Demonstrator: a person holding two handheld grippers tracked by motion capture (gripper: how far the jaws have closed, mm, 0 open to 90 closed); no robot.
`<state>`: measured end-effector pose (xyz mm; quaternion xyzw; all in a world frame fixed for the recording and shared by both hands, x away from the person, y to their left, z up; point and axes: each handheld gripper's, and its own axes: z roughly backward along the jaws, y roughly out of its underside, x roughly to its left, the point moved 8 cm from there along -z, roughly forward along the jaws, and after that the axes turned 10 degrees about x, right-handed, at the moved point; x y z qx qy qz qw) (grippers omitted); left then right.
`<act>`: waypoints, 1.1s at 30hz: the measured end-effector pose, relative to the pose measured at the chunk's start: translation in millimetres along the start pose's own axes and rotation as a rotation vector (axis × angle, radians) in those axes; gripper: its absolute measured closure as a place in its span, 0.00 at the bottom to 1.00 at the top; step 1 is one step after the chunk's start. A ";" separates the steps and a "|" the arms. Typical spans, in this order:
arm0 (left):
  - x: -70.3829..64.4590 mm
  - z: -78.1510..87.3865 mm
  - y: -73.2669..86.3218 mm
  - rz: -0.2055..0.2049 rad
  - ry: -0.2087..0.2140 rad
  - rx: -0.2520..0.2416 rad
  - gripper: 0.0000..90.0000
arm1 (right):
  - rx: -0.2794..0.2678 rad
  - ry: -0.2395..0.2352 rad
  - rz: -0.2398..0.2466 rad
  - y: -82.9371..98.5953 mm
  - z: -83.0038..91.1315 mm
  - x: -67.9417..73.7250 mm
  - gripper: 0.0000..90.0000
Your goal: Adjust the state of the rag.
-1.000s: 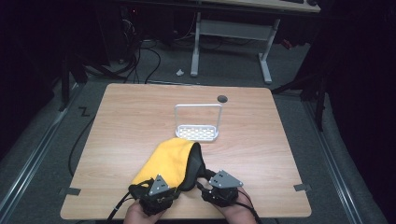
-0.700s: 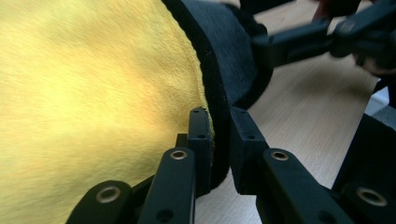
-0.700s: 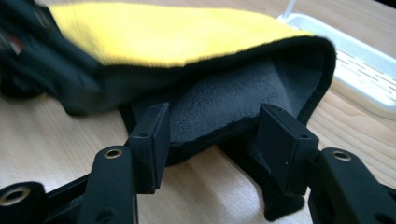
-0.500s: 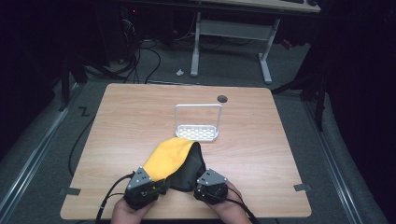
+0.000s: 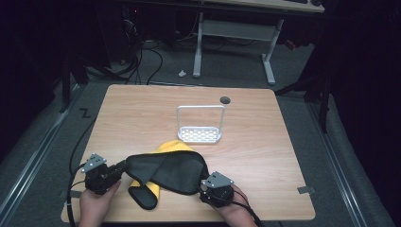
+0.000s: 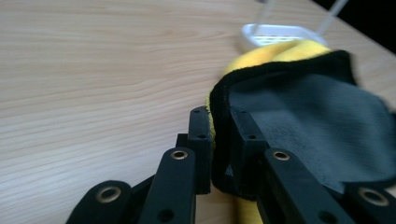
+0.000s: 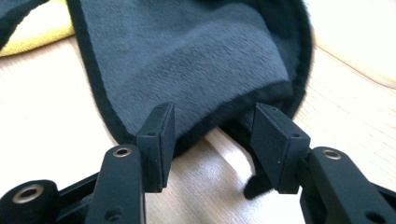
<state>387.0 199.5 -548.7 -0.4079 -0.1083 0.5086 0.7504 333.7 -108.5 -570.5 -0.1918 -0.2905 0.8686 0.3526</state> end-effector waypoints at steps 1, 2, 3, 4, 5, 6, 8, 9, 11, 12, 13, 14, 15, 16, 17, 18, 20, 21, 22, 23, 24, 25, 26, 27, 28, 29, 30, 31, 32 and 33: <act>6.7 -2.5 1.8 0.007 -0.022 0.010 0.89 | 0.001 0.001 -0.006 0.6 0.1 -0.7 0.56; 12.7 -5.2 3.8 0.018 -0.040 0.022 0.88 | 0.003 -0.002 -0.008 1.2 0.4 -1.3 0.56; 20.5 -9.0 6.9 0.031 -0.082 0.044 0.88 | 0.004 0.000 -0.010 1.8 0.6 -2.1 0.56; 25.0 -11.6 8.9 0.035 -0.107 0.061 0.88 | 0.005 0.003 -0.011 2.4 1.0 -3.1 0.56; 29.4 -15.1 11.9 0.042 -0.126 0.081 0.88 | 0.004 0.003 -0.013 2.6 1.1 -3.6 0.56; 32.2 -18.0 14.4 0.051 -0.131 0.094 0.88 | 0.002 0.003 -0.017 2.7 1.2 -3.8 0.56; 32.6 -20.9 15.7 0.067 -0.117 0.097 0.85 | 0.001 0.003 -0.020 2.8 1.4 -4.5 0.56; 31.3 -19.4 14.4 0.073 -0.110 0.094 0.82 | -0.001 0.004 -0.019 2.7 1.6 -5.1 0.56; 28.7 -14.5 11.6 0.077 -0.099 0.082 0.76 | -0.003 0.005 -0.020 2.6 2.5 -5.8 0.57; 28.7 -14.5 11.6 0.077 -0.099 0.082 0.74 | -0.005 0.009 -0.021 2.7 3.2 -6.9 0.57; 25.8 -3.8 8.2 0.079 -0.094 0.049 0.72 | -0.007 0.012 -0.024 2.9 4.3 -8.8 0.57; 25.1 0.2 7.7 0.079 -0.093 0.040 0.71 | -0.009 0.013 -0.030 3.1 5.0 -10.6 0.58; 23.8 5.8 7.5 0.081 -0.092 0.028 0.71 | -0.010 0.017 -0.032 3.4 5.6 -12.9 0.58; 21.9 12.6 7.7 0.085 -0.093 0.013 0.70 | -0.013 0.019 -0.042 3.6 6.2 -15.8 0.59; 19.5 17.6 8.4 0.084 -0.091 0.004 0.70 | -0.011 0.021 -0.056 4.1 6.8 -19.9 0.60; 17.0 21.1 9.0 0.085 -0.091 -0.004 0.70 | -0.014 0.026 -0.058 3.7 6.4 -23.9 0.61; 6.3 28.2 12.2 0.068 -0.078 -0.012 0.70 | -0.011 0.033 -0.071 2.8 4.1 -31.2 0.63; 6.3 28.2 12.2 0.068 -0.078 -0.012 0.71 | -0.011 0.032 -0.075 1.9 2.9 -33.8 0.64; -11.0 30.4 17.9 0.045 -0.046 -0.001 0.73 | -0.006 0.032 -0.084 0.9 0.6 -38.1 0.65; -21.0 30.2 21.5 0.026 -0.030 0.009 0.75 | -0.005 0.029 -0.092 0.0 -1.0 -40.2 0.66; -31.9 29.0 25.5 0.013 -0.009 0.023 0.77 | -0.005 0.022 -0.100 -1.1 -3.2 -42.4 0.67; -45.9 26.0 31.1 -0.011 0.018 0.046 0.79 | -0.001 0.017 -0.107 -2.2 -5.4 -44.2 0.68; -54.5 23.2 34.4 -0.024 0.036 0.062 0.81 | 0.007 0.010 -0.113 -3.2 -8.2 -45.5 0.68; -66.7 17.7 40.3 -0.052 0.053 0.100 0.81 | 0.006 -0.001 -0.117 -4.3 -10.0 -45.5 0.69; -74.7 13.7 44.6 -0.068 0.061 0.124 0.82 | 0.013 -0.017 -0.120 -5.5 -13.2 -44.9 0.69; -79.8 10.5 47.6 -0.079 0.067 0.142 0.82 | 0.018 -0.024 -0.117 -6.5 -16.1 -43.9 0.69; -85.1 7.5 51.3 -0.089 0.070 0.163 0.83 | 0.027 -0.023 -0.114 -6.8 -18.3 -43.5 0.69; -90.2 6.0 54.4 -0.093 0.075 0.172 0.83 | 0.039 -0.024 -0.107 -6.9 -21.4 -43.4 0.69; -93.3 5.9 55.4 -0.090 0.077 0.171 0.83 | 0.052 -0.027 -0.111 -6.7 -24.9 -43.2 0.69; -96.0 7.9 55.5 -0.099 0.073 0.162 0.82 | 0.058 -0.031 -0.111 -6.5 -26.6 -43.4 0.69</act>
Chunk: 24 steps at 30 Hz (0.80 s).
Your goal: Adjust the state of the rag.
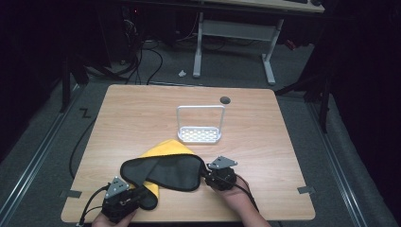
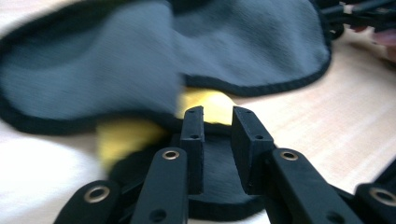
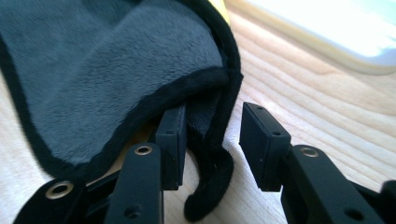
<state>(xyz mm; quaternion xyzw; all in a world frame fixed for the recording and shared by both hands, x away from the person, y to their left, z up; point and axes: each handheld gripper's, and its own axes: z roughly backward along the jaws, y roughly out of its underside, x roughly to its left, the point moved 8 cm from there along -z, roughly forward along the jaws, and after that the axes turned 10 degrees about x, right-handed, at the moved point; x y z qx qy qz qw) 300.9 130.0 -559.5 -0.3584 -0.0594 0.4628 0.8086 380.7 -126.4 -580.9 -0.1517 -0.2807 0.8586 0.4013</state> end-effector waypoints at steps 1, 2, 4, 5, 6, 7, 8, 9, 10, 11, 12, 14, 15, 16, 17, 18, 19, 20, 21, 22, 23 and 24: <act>-1.6 2.9 -0.6 -0.008 -0.008 -0.013 0.82 | 0.000 -0.005 -0.001 -0.4 -1.3 -0.5 0.69; -1.9 6.2 -1.4 -0.008 -0.017 -0.024 0.80 | -0.002 -0.009 -0.001 -1.0 -1.4 -0.8 0.69; 0.4 10.9 -1.6 0.006 -0.014 -0.037 0.80 | -0.006 -0.014 -0.003 -1.5 -0.9 -0.8 0.68; 1.2 11.1 -0.9 0.012 -0.010 -0.035 0.80 | -0.007 -0.014 -0.003 -1.7 -0.8 -0.6 0.68; 0.8 9.7 0.3 0.016 0.004 -0.031 0.80 | -0.006 -0.013 0.000 -1.7 -0.7 -0.6 0.68; -0.4 7.7 1.2 0.015 0.010 -0.024 0.80 | -0.008 -0.012 0.003 -1.9 -0.9 -0.2 0.68; -3.0 4.0 2.3 0.010 0.017 -0.012 0.80 | -0.007 -0.010 0.004 -1.9 -0.7 0.0 0.68; -6.4 -0.2 3.6 -0.001 0.020 0.002 0.80 | -0.007 -0.006 0.001 -1.9 -0.4 0.2 0.67; -10.7 -6.3 5.4 -0.026 0.016 0.024 0.80 | -0.007 -0.005 0.000 -1.8 -0.2 0.5 0.67; -12.8 -10.2 6.8 -0.042 0.009 0.042 0.80 | -0.006 -0.003 0.001 -1.5 0.0 0.7 0.68; -12.8 -10.2 6.8 -0.042 0.009 0.042 0.80 | -0.005 -0.002 0.003 -1.4 -0.1 0.8 0.68; -16.2 -24.1 11.5 -0.073 -0.011 0.093 0.83 | 0.000 -0.004 0.007 -0.7 -1.1 1.7 0.68; -16.2 -25.6 11.5 -0.083 -0.015 0.086 0.84 | 0.002 -0.005 0.007 -0.5 -1.9 2.0 0.68; -15.5 -25.8 11.2 -0.090 -0.019 0.089 0.87 | 0.005 -0.004 0.005 -0.4 -2.5 2.0 0.69; -14.9 -25.9 11.1 -0.092 -0.017 0.089 0.89 | 0.006 -0.010 0.005 -0.6 -3.5 2.1 0.70; -13.6 -25.4 11.5 -0.092 -0.013 0.091 0.90 | 0.008 -0.010 0.004 -0.6 -4.4 2.0 0.71; -12.2 -24.8 12.1 -0.090 -0.007 0.089 0.91 | 0.008 -0.009 0.005 -0.6 -5.2 1.6 0.72; -10.5 -24.0 12.7 -0.087 -0.003 0.087 0.93 | 0.010 -0.010 0.002 -0.8 -5.3 1.6 0.74; -8.3 -22.6 13.6 -0.085 -0.003 0.092 0.94 | 0.013 -0.008 -0.001 -0.9 -5.2 1.6 0.80; -6.1 -21.3 14.3 -0.082 0.000 0.092 0.94 | 0.015 -0.004 0.001 -0.9 -4.8 1.3 0.86; -3.5 -19.7 15.1 -0.081 0.003 0.095 0.95 | 0.018 -0.002 0.002 -0.6 -4.4 0.9 0.90; -0.3 -17.9 16.0 -0.078 0.004 0.096 0.95 | 0.022 0.002 0.001 -0.1 -3.4 0.4 0.92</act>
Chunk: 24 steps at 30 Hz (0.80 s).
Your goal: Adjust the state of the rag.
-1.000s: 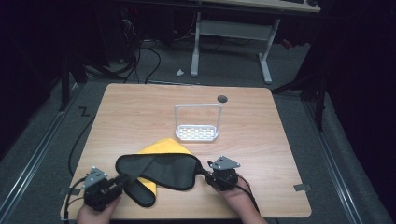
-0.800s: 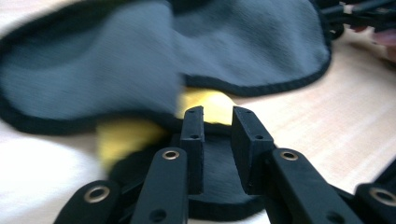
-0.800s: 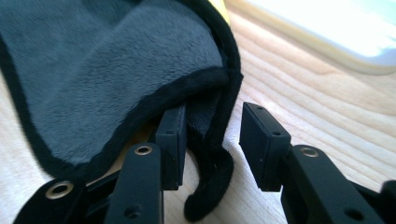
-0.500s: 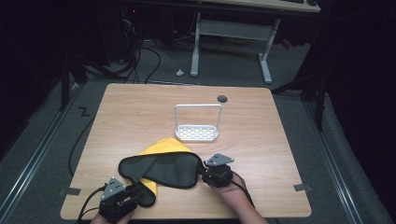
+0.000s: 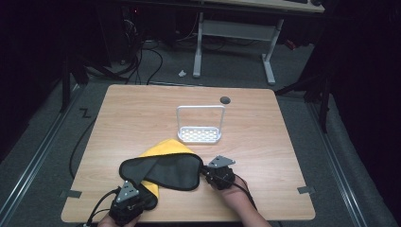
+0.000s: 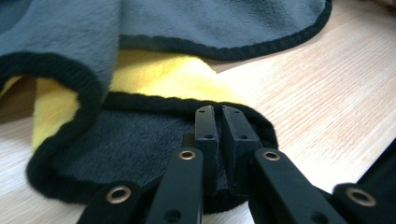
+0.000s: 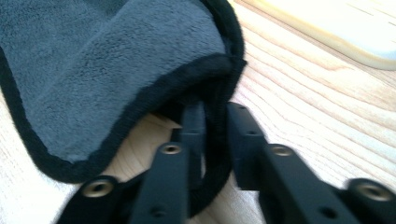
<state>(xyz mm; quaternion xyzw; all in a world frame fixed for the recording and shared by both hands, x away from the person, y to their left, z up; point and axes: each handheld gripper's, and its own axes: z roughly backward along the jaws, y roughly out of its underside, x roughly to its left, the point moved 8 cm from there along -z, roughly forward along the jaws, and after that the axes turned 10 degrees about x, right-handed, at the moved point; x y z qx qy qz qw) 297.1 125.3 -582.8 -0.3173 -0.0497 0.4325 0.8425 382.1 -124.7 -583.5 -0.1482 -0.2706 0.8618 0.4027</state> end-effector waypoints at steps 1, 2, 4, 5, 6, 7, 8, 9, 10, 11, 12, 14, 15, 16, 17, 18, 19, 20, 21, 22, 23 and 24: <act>3.7 2.0 1.5 0.004 -0.001 0.004 0.95 | 0.002 0.015 0.001 0.6 1.4 -1.5 0.94; 8.1 4.1 2.7 0.010 -0.003 0.007 0.96 | 0.003 0.031 0.005 1.6 3.0 -3.9 0.94; 18.7 8.5 5.7 0.033 0.008 0.010 0.96 | 0.004 0.063 0.000 5.1 7.0 -10.7 0.94; 22.0 9.8 6.6 0.044 0.011 0.005 0.97 | 0.004 0.076 -0.012 8.0 9.5 -16.9 0.94; 22.0 9.8 6.6 0.044 0.011 0.005 0.97 | 0.004 0.085 -0.023 10.2 11.3 -21.3 0.94; 30.7 13.6 9.1 0.063 0.007 0.004 0.97 | 0.004 0.096 -0.041 13.9 14.6 -30.0 0.94; 30.7 13.6 9.1 0.063 0.007 0.004 0.97 | 0.004 0.096 -0.041 13.9 14.6 -30.0 0.94; 38.9 16.8 11.0 0.071 -0.003 0.003 0.97 | 0.001 0.119 -0.086 20.2 20.3 -45.1 0.94; 42.5 17.9 11.3 0.083 -0.008 0.000 0.97 | -0.002 0.131 -0.091 22.4 22.5 -51.1 0.94; 46.2 18.8 11.5 0.090 -0.011 -0.002 0.97 | -0.004 0.142 -0.109 25.4 25.3 -58.4 0.94; 49.1 19.3 11.3 0.097 -0.013 -0.005 0.97 | -0.004 0.155 -0.128 28.2 27.9 -65.6 0.94; 53.4 19.6 10.1 0.094 -0.034 -0.007 0.97 | -0.006 0.185 -0.154 32.7 32.1 -79.2 0.94; 54.7 19.5 9.5 0.089 -0.050 -0.005 0.97 | -0.008 0.197 -0.169 34.2 33.6 -85.6 0.94; 55.8 19.2 8.7 0.086 -0.062 -0.007 0.97 | -0.010 0.209 -0.181 35.6 34.9 -91.5 0.94; 55.8 19.2 8.7 0.086 -0.062 -0.007 0.97 | -0.012 0.219 -0.189 36.4 35.7 -96.5 0.94; 56.6 18.9 8.0 0.094 -0.065 -0.011 0.97 | -0.010 0.236 -0.192 37.3 35.8 -101.2 0.94; 56.6 18.9 8.0 0.094 -0.065 -0.011 0.96 | -0.005 0.241 -0.193 37.8 35.4 -102.9 0.94; 56.5 19.1 8.0 0.100 -0.063 -0.011 0.95 | 0.004 0.240 -0.193 38.6 33.8 -104.3 0.94; 55.3 19.2 8.0 0.100 -0.062 -0.013 0.94 | 0.008 0.234 -0.193 38.8 32.5 -104.0 0.93; 55.3 19.2 8.0 0.100 -0.062 -0.013 0.92 | 0.005 0.234 -0.193 38.4 32.1 -103.6 0.90; 53.2 20.6 8.0 0.101 -0.058 -0.008 0.90 | 0.001 0.235 -0.190 37.4 32.7 -102.8 0.85; 53.2 20.6 8.0 0.101 -0.058 -0.008 0.89 | -0.003 0.230 -0.191 36.6 33.5 -101.6 0.82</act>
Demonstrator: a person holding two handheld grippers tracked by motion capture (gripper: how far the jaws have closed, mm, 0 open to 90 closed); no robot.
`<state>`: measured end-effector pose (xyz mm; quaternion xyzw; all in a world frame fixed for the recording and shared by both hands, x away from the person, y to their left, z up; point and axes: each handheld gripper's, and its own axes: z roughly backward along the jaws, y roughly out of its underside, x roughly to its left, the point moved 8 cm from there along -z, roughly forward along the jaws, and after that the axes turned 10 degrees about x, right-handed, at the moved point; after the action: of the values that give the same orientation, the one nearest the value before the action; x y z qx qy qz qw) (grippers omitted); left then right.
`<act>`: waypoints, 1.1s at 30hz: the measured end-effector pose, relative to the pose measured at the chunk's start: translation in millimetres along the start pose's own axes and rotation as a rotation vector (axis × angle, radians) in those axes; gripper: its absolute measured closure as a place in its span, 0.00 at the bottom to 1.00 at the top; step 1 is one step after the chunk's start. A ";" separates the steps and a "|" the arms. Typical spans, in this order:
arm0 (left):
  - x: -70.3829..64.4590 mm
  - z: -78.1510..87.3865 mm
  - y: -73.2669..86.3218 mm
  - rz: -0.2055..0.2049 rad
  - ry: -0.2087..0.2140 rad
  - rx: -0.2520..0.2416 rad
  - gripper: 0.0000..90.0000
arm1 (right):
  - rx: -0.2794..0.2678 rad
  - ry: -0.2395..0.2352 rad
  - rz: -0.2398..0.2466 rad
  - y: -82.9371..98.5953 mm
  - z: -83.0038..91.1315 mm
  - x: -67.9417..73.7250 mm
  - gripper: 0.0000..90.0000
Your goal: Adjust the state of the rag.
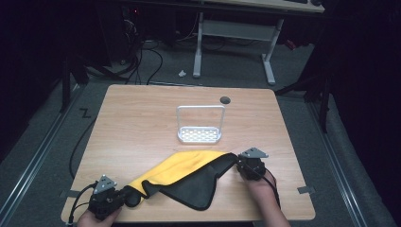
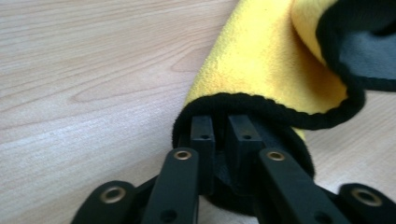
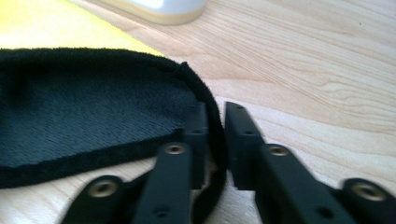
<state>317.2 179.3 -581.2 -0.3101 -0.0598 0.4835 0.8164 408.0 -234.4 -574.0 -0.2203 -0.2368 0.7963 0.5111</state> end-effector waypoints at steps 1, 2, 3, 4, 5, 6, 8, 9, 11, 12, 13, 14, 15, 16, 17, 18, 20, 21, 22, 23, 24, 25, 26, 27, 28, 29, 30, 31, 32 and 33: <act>-3.5 4.4 -1.0 0.002 0.010 -0.007 0.88 | -0.011 -0.008 0.000 -1.5 2.3 1.2 0.79; -3.5 4.4 -1.0 0.002 0.010 -0.007 0.87 | -0.015 -0.010 -0.003 -2.0 4.1 2.0 0.76; -8.3 10.6 -3.2 -0.009 0.016 -0.026 0.87 | -0.026 -0.015 0.000 -3.4 7.2 3.5 0.74; -10.5 13.8 -4.0 -0.015 0.016 -0.030 0.86 | -0.033 -0.017 0.000 -4.1 9.2 4.8 0.73; -12.7 16.4 -5.3 -0.016 0.015 -0.041 0.85 | -0.042 -0.021 0.002 -5.1 12.6 6.9 0.71; -14.6 18.7 -6.0 -0.018 0.018 -0.048 0.84 | -0.054 -0.028 -0.001 -6.5 16.6 10.7 0.71; -16.2 22.6 -7.4 -0.019 0.017 -0.068 0.81 | -0.080 -0.041 0.021 -9.4 24.6 20.5 0.70; -16.7 24.5 -8.2 -0.014 0.025 -0.082 0.79 | -0.092 -0.052 0.027 -10.5 28.4 26.5 0.70; -16.9 28.3 -10.5 -0.004 0.027 -0.105 0.77 | -0.110 -0.068 0.052 -12.5 34.8 38.1 0.70; -17.0 30.9 -12.5 0.000 0.030 -0.124 0.77 | -0.117 -0.073 0.061 -13.2 37.5 43.2 0.70; -17.1 32.5 -13.6 0.002 0.031 -0.133 0.76 | -0.129 -0.075 0.077 -14.0 40.8 48.5 0.70; -18.3 34.0 -15.6 0.004 0.046 -0.146 0.76 | -0.131 -0.080 0.082 -14.0 42.6 51.3 0.70; -19.5 33.8 -16.7 0.003 0.058 -0.150 0.74 | -0.139 -0.082 0.089 -14.1 45.7 55.1 0.70; -21.3 32.6 -17.9 -0.001 0.071 -0.148 0.73 | -0.144 -0.078 0.092 -14.0 47.3 56.4 0.70; -23.4 30.9 -19.4 -0.009 0.081 -0.152 0.70 | -0.145 -0.081 0.096 -13.5 49.3 58.0 0.68; -23.4 30.9 -19.4 -0.009 0.081 -0.152 0.67 | -0.145 -0.081 0.096 -13.5 49.3 58.0 0.68; -29.4 27.5 -22.7 -0.029 0.113 -0.162 0.62 | -0.147 -0.078 0.094 -11.7 52.4 58.4 0.65; -35.8 23.7 -26.1 -0.050 0.135 -0.160 0.58 | -0.144 -0.071 0.082 -9.4 53.0 54.8 0.62; -35.8 23.7 -26.1 -0.050 0.135 -0.160 0.56 | -0.144 -0.065 0.075 -8.1 53.1 51.7 0.61; -39.9 21.3 -28.3 -0.065 0.157 -0.163 0.54 | -0.142 -0.058 0.065 -6.6 53.8 48.3 0.60; -41.7 20.0 -29.6 -0.069 0.165 -0.164 0.52 | -0.143 -0.054 0.056 -5.6 54.7 45.6 0.60; -41.7 20.0 -29.6 -0.069 0.165 -0.164 0.51 | -0.147 -0.053 0.041 -4.5 56.4 42.3 0.59; -45.5 17.0 -32.5 -0.076 0.187 -0.167 0.49 | -0.155 -0.051 0.029 -3.4 58.9 38.7 0.59; -47.7 15.0 -34.2 -0.084 0.196 -0.168 0.48 | -0.159 -0.050 0.026 -2.7 60.5 37.5 0.59; -49.7 12.6 -35.6 -0.092 0.195 -0.165 0.48 | -0.163 -0.049 0.019 -1.8 62.7 37.4 0.58; -51.3 10.0 -36.5 -0.103 0.190 -0.156 0.47 | -0.168 -0.045 0.025 -1.3 64.6 37.8 0.58; -51.3 10.0 -36.5 -0.103 0.190 -0.156 0.47 | -0.170 -0.046 0.027 -0.7 66.6 39.4 0.57; -54.3 5.2 -38.3 -0.118 0.182 -0.150 0.48 | -0.178 -0.047 0.039 -0.7 68.9 41.5 0.57; -54.3 5.2 -38.3 -0.118 0.182 -0.150 0.49 | -0.180 -0.051 0.042 -0.5 70.5 43.4 0.57; -55.0 0.9 -39.2 -0.128 0.163 -0.137 0.52 | -0.185 -0.055 0.041 -0.5 72.4 46.0 0.57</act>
<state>317.4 120.8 -547.2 -0.3988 -0.0457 0.3986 0.8246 347.9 -202.9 -521.4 -0.2491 -0.3187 0.7872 0.4654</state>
